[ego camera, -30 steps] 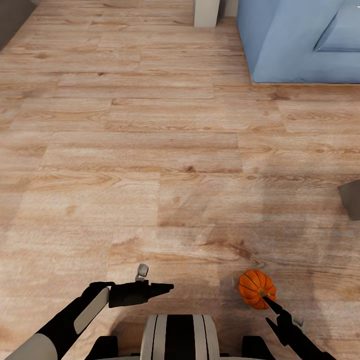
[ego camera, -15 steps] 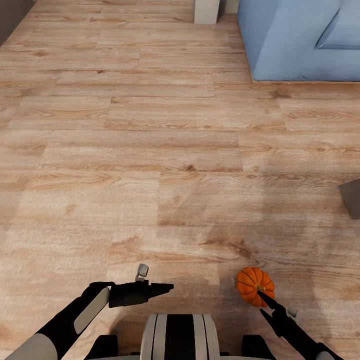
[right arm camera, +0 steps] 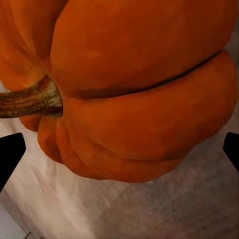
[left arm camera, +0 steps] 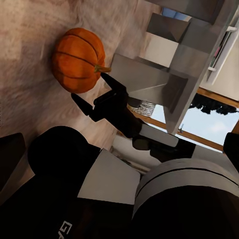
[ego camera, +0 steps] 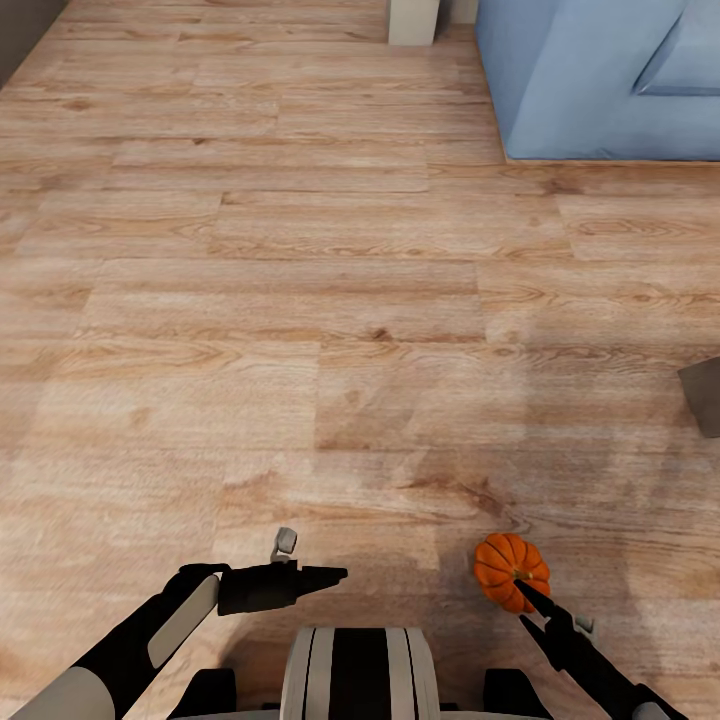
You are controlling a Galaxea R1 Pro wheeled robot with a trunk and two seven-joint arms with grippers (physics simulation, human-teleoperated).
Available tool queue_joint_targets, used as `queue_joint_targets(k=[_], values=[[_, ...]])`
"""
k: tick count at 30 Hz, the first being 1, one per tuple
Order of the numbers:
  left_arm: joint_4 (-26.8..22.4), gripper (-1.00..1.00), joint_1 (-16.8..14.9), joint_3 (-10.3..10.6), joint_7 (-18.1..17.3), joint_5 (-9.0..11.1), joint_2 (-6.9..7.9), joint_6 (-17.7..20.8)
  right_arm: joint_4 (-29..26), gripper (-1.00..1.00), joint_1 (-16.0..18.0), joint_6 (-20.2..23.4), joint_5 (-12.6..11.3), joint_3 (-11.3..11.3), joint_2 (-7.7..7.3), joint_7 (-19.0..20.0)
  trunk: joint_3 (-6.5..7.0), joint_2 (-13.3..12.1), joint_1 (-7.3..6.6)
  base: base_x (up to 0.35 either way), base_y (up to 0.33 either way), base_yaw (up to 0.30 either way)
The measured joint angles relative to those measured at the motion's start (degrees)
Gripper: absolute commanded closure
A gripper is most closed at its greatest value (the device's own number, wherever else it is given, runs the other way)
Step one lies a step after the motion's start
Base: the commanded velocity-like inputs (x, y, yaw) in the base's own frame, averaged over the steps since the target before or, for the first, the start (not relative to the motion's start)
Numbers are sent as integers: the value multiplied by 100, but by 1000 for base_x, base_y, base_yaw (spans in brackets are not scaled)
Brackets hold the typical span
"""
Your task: Place each of the two pumpkins and all three candles from the living room inside a cabinet in the living room (use any cabinet), then make sure every cabinet is closed, and position the cauldron so it is next to a table in the living room.
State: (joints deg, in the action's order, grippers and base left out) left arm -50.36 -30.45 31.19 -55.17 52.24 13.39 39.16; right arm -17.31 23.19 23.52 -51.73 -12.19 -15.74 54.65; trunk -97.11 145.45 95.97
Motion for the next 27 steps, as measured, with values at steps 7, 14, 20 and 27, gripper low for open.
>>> queue_joint_targets(k=[7,14,20,27], values=[[0,-100,0,0,0,0,0,0,-3,-100,-1,-10,0,0,-7,19,0,0,0,0,0,0],[0,-100,0,0,0,0,0,0,-9,-100,-8,-21,-8,-8,-26,18,0,0,0,0,0,0],[0,-100,0,0,9,0,0,0,-4,-100,-12,-26,-16,-18,-107,30,0,0,0,0,0,0],[0,-100,0,1,18,0,0,0,0,-100,-25,-335,-27,-36,-134,148,0,0,0,0,0,0]])
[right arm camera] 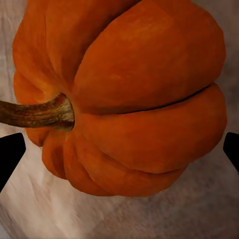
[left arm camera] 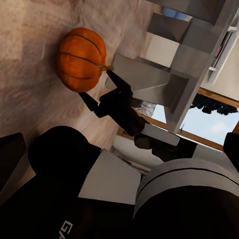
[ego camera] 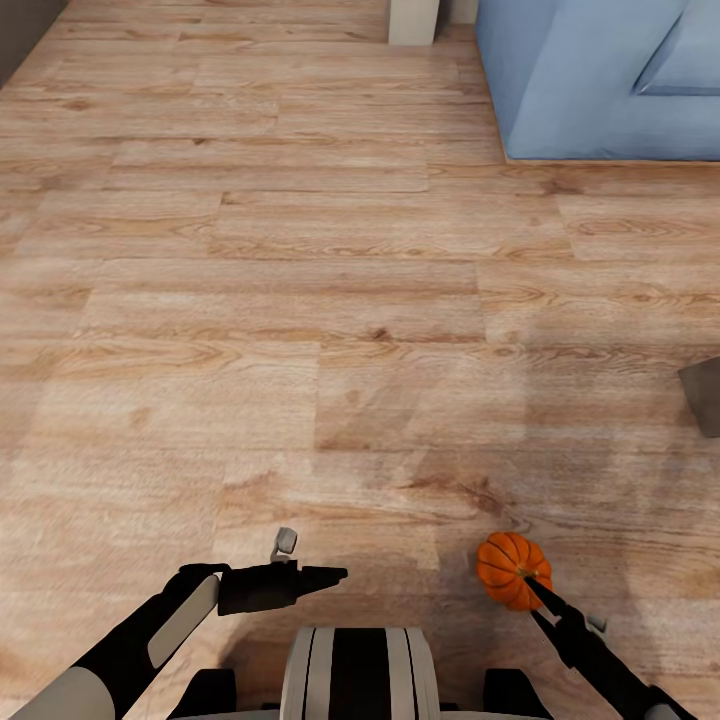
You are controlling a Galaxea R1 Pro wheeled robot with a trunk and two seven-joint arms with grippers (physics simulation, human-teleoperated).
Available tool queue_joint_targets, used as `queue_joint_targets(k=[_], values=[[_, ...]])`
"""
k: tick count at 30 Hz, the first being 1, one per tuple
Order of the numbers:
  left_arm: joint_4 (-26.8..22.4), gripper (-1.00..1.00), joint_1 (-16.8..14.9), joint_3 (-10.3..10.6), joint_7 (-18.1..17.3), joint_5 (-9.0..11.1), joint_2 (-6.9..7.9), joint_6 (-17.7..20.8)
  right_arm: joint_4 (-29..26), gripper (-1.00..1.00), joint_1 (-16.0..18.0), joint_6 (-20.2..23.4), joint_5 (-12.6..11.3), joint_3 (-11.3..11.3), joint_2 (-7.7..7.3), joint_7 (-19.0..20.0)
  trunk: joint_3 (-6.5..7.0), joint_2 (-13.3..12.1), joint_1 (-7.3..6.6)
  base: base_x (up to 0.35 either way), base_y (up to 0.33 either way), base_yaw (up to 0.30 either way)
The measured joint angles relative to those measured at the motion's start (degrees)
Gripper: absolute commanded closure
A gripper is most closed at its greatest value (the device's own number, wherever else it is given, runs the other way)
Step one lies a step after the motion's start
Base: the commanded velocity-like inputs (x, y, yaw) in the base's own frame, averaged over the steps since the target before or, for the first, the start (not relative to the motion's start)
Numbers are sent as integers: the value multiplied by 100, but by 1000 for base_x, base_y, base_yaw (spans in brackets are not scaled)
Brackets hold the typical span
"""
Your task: Place each of the two pumpkins and all three candles from the living room inside a cabinet in the living room (use any cabinet), then make sure every cabinet is closed, and position the cauldron so it is next to a table in the living room.
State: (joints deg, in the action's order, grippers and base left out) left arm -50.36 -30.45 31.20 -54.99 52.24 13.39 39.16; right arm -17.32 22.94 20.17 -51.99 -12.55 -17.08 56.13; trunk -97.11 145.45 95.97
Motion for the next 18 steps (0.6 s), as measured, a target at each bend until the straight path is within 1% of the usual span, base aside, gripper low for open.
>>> queue_joint_targets(k=[3,9,15,18], values=[[0,-100,1,-1,3,-1,0,-1,4,-100,-2,-50,-2,4,-2,25,-66,4,8,0,0,0],[0,-100,3,-1,8,0,0,0,7,-100,-2,-81,2,0,-5,30,-67,4,8,0,0,0],[0,-100,2,-1,8,-1,0,-11,17,-100,-2,-87,-3,-2,-18,29,-199,12,23,0,0,0],[0,-100,3,-1,8,0,0,-9,22,-100,-2,-90,-3,-3,-22,28,-199,12,23,0,0,0]])
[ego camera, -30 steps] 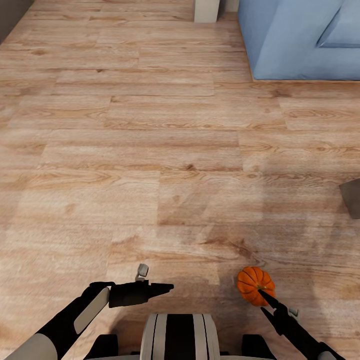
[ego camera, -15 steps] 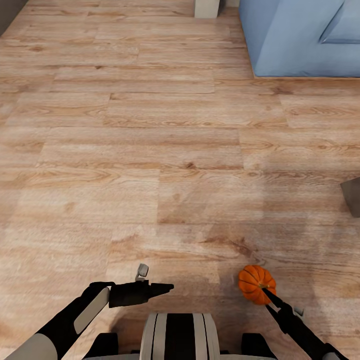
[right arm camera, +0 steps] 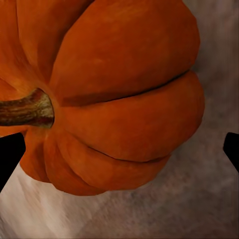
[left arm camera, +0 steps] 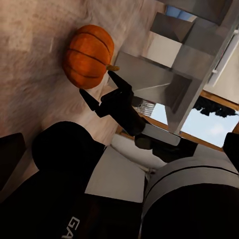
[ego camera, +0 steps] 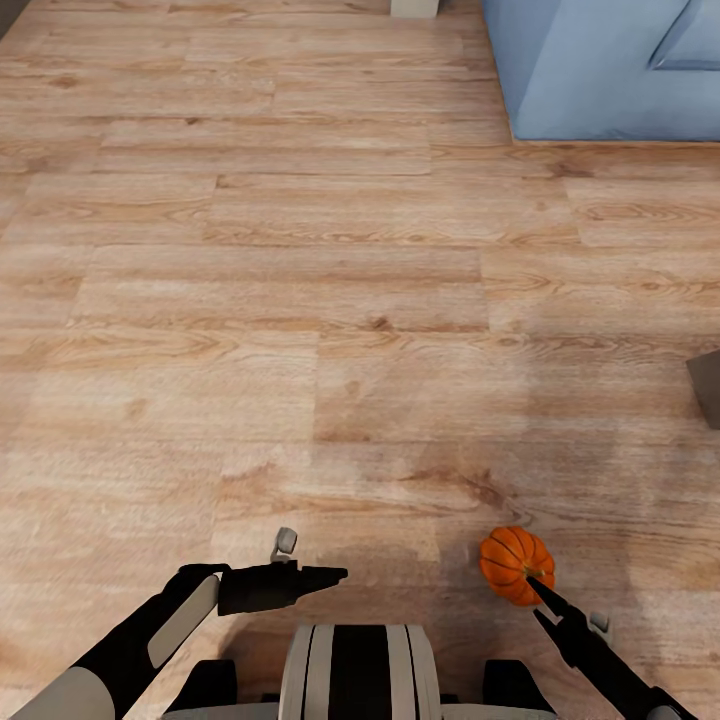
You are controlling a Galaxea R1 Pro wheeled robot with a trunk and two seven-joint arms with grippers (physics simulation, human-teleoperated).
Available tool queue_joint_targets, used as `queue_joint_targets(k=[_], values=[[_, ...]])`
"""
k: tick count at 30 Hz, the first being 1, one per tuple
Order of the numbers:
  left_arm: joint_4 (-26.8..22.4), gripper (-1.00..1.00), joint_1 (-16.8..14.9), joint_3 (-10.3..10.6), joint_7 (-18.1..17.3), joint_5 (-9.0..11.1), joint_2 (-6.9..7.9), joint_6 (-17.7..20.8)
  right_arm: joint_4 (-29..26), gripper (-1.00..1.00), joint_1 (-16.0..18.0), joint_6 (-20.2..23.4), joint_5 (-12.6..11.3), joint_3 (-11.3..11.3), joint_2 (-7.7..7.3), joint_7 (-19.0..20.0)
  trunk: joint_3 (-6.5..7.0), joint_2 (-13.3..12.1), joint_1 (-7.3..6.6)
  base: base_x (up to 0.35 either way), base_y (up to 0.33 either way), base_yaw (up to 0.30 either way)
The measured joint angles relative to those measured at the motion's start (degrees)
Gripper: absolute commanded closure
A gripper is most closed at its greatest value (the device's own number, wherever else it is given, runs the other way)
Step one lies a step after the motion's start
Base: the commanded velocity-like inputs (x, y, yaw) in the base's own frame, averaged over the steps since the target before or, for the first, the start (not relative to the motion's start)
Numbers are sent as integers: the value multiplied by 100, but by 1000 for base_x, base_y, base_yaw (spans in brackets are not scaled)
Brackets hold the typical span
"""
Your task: Place each of the two pumpkins and all three candles from the living room inside a cabinet in the living room (use any cabinet), then make sure every cabinet is closed, and position the cauldron so it is next to a table in the living room.
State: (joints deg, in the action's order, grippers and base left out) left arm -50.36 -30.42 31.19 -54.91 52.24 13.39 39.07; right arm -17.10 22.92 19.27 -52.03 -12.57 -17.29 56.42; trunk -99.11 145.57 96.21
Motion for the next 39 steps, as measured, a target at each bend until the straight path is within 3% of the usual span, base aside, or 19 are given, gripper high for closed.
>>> queue_joint_targets(k=[3,15,21,24,39], values=[[0,-100,-2,0,0,0,0,-3,1,-100,0,-7,0,0,-4,0,0,0,0,0,0,0],[-1,-100,-1,-1,0,-2,0,-5,-9,-100,0,29,-49,22,-9,122,-265,16,30,0,0,0],[-1,-100,-2,1,0,0,0,-5,-9,-100,-1,22,-55,25,-10,122,-266,16,30,0,0,0],[0,-100,-2,4,0,-1,0,-8,-12,-100,2,14,-56,9,-11,237,-331,20,38,0,0,0],[0,-100,2,9,-3,0,-3,-8,-42,-100,0,-37,2,-28,-101,291,-332,20,39,0,0,0]])
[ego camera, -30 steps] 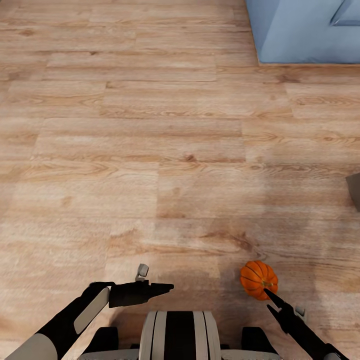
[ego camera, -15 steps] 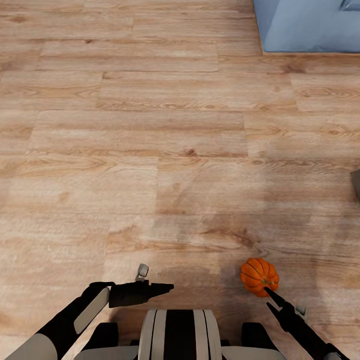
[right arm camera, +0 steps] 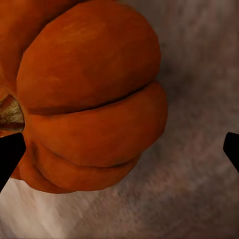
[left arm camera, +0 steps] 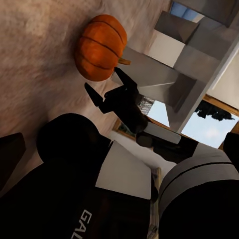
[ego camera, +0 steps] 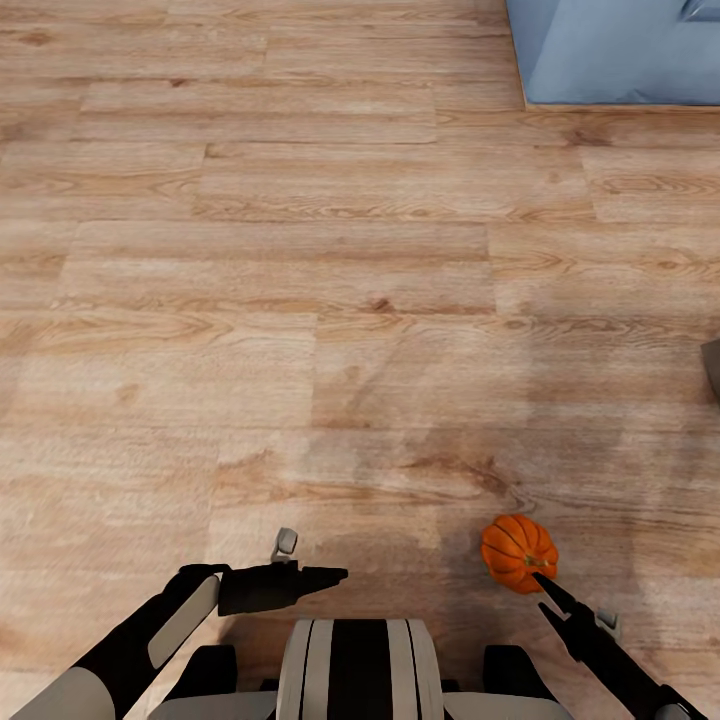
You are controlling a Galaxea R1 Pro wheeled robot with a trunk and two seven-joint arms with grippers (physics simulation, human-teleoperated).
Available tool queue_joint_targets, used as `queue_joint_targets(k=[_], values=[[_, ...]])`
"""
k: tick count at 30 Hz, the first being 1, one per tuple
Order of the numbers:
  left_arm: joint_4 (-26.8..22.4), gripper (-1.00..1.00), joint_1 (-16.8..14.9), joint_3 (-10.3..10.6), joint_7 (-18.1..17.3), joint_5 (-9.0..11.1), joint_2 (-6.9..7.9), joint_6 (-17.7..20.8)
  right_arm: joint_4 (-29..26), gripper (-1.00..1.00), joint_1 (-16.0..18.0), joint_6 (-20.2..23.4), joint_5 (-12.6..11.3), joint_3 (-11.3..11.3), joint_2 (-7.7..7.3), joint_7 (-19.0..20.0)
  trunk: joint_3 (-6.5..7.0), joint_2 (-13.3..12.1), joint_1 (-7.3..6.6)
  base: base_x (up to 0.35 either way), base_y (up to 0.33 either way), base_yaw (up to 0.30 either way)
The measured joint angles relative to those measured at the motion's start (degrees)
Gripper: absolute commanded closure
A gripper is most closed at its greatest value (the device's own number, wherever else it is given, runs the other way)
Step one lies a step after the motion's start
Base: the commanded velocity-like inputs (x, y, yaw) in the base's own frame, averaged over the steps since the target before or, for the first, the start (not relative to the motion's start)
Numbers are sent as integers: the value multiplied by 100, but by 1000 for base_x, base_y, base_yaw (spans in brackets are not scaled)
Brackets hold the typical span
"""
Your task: Place each of the two pumpkins and all three candles from the living room inside a cabinet in the living room (use any cabinet), then make sure every cabinet is closed, and position the cauldron so it is next to a table in the living room.
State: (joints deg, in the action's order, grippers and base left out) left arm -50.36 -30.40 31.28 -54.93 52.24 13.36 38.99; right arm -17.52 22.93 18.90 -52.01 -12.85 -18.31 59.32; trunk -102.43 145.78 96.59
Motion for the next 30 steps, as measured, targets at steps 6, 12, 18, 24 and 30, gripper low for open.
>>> queue_joint_targets(k=[6,12,18,24,30], values=[[0,-100,3,0,3,0,-4,0,-8,-100,0,0,7,24,2,7,0,0,-1,71,13,0],[0,-100,4,0,5,0,-5,0,-9,-100,0,-4,8,51,9,8,0,0,0,45,8,0],[0,-100,4,0,10,0,-6,0,-9,-100,0,-8,8,59,12,8,0,0,0,5,1,0],[0,-100,4,0,11,0,-6,-1,-9,-100,0,-9,15,61,17,8,0,0,-1,29,0,0],[0,-100,4,-6,12,-26,-6,0,-9,-100,0,-9,22,61,21,5,0,0,-1,45,8,0]])
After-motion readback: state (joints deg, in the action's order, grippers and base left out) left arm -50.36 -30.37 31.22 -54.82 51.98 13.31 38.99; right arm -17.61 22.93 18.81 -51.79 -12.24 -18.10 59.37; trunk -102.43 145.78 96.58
